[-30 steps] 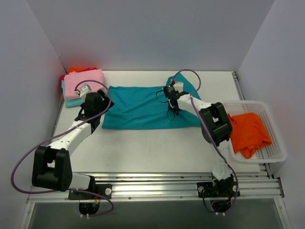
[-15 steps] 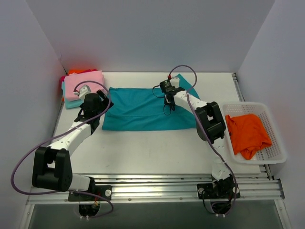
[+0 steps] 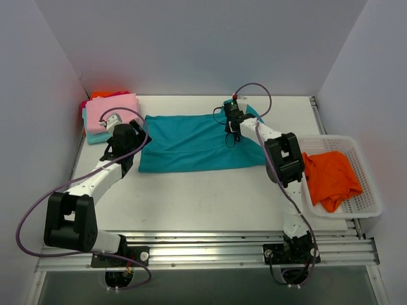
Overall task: Fold and stack the t-shirts
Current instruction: Fold the flattened tshirt in 1/3 of the way, then grap the side of the flattened tshirt furthest away from the robot with both arms
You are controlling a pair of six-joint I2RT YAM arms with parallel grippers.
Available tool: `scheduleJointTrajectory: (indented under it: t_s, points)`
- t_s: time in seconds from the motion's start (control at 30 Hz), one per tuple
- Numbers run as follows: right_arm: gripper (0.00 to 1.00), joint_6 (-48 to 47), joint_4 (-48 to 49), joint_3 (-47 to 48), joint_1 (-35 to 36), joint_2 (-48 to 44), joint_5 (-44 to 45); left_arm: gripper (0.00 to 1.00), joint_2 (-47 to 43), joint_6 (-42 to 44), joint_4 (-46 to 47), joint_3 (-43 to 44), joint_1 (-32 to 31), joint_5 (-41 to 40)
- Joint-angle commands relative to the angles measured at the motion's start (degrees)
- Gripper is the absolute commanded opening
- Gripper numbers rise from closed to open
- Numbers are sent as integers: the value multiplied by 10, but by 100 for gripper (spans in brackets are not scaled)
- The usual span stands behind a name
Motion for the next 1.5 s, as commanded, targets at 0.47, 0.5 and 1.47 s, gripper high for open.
scheduleJointTrajectory:
  t_s: [0.47,0.5,1.47]
  points:
    - [100,-105,92,111,-102,-30,-69,89,191,67,-31,300,17,21]
    - [100,-104,96,118,-115,-18,-80,89,226,63,-31,315,21,29]
    - [100,53,247,414,-187,330,-309,88,384,52,37,397,45,113]
